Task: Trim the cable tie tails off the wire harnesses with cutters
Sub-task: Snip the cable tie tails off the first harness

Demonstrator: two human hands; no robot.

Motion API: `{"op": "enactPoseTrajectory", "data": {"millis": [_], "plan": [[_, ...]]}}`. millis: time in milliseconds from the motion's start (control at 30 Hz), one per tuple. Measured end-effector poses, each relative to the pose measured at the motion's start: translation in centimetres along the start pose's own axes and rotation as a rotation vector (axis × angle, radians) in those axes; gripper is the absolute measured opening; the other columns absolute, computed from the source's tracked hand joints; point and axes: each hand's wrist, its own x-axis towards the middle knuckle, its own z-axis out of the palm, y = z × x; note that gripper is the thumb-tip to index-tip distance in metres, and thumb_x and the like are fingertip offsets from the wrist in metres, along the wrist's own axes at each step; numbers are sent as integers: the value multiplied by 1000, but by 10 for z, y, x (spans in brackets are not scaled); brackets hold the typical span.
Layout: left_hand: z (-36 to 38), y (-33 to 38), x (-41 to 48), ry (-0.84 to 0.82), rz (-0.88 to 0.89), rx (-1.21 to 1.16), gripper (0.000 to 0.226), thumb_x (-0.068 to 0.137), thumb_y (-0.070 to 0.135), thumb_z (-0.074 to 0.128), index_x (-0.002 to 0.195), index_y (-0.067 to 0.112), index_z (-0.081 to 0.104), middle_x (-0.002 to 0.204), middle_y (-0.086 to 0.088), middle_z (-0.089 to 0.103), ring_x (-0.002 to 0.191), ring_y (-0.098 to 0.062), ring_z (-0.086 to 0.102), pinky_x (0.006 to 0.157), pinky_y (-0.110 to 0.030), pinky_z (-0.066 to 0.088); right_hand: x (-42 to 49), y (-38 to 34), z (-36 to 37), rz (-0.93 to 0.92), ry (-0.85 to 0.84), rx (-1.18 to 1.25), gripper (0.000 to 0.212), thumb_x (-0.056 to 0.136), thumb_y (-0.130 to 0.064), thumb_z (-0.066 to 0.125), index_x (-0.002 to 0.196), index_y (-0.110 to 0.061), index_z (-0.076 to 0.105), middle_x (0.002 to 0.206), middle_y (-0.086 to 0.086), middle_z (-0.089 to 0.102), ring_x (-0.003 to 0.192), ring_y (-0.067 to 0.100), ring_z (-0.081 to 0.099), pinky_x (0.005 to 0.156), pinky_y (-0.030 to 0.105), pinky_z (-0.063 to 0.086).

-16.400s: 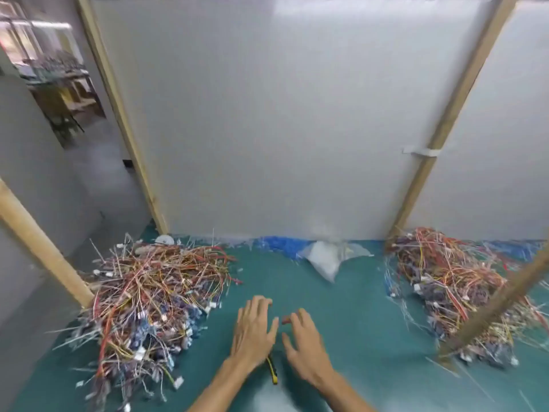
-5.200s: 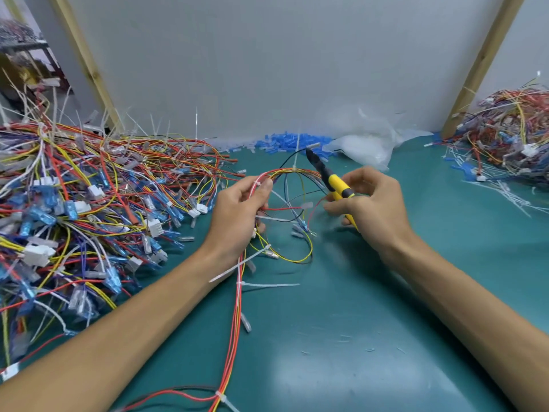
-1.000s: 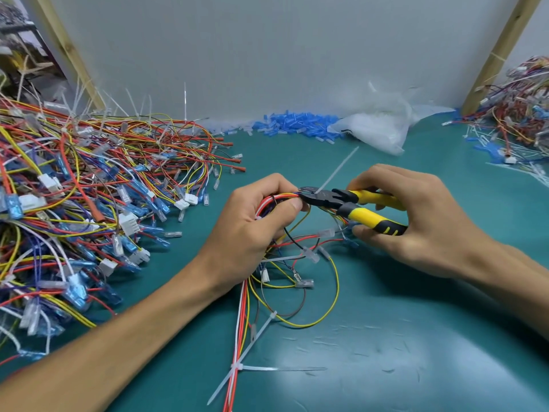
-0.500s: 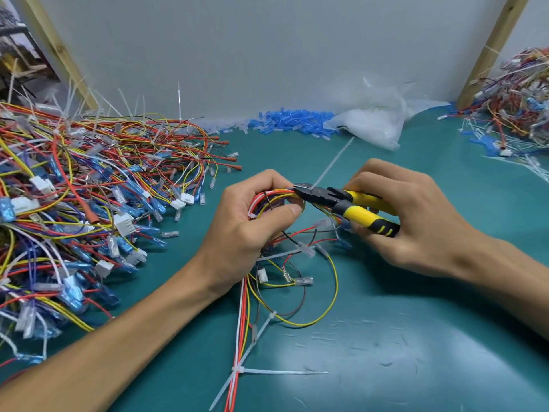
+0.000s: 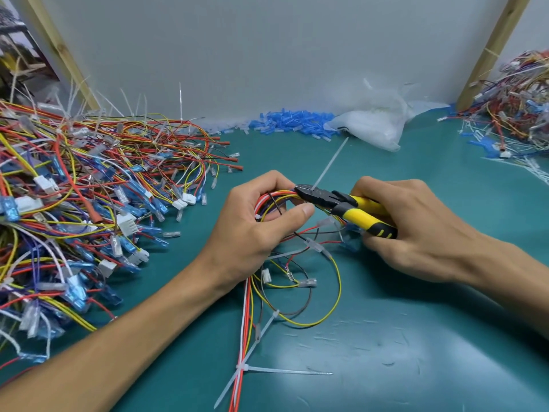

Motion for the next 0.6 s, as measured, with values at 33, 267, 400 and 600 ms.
{"op": "enactPoseTrajectory", "data": {"millis": [33, 267, 400, 600], "plan": [[0, 0, 0, 2, -3, 7, 11, 89, 17, 73, 86, 14, 62, 64, 7, 47, 58, -11, 41, 57, -26, 38, -1, 0, 0, 4, -3, 2, 17, 72, -22, 58, 86, -23, 49, 65, -5, 45, 65, 18, 43, 54, 31, 33], [-1, -4, 1, -32, 13, 51, 5, 92, 15, 74, 94, 12, 70, 72, -12, 54, 67, -12, 47, 63, -25, 39, 0, 4, 0, 29, -36, 19, 21, 83, -34, 63, 87, -21, 47, 71, -3, 50, 68, 21, 46, 59, 39, 42], [0, -8, 3, -35, 42, 53, 7, 93, 4, 74, 96, 10, 75, 74, 5, 65, 68, -2, 54, 66, -15, 43, 3, 6, -3, 7, -40, 37, 24, 96, -48, 58, 97, -25, 55, 83, -6, 59, 77, 21, 54, 66, 49, 49], [1, -11, 2, 9, 66, 169, 5, 92, 7, 76, 95, 11, 78, 73, 13, 67, 67, 2, 57, 67, -15, 45, 2, 5, 1, -4, 29, 21, 11, 99, -40, 59, 98, -30, 63, 83, -7, 59, 78, 22, 56, 66, 50, 49]]}}
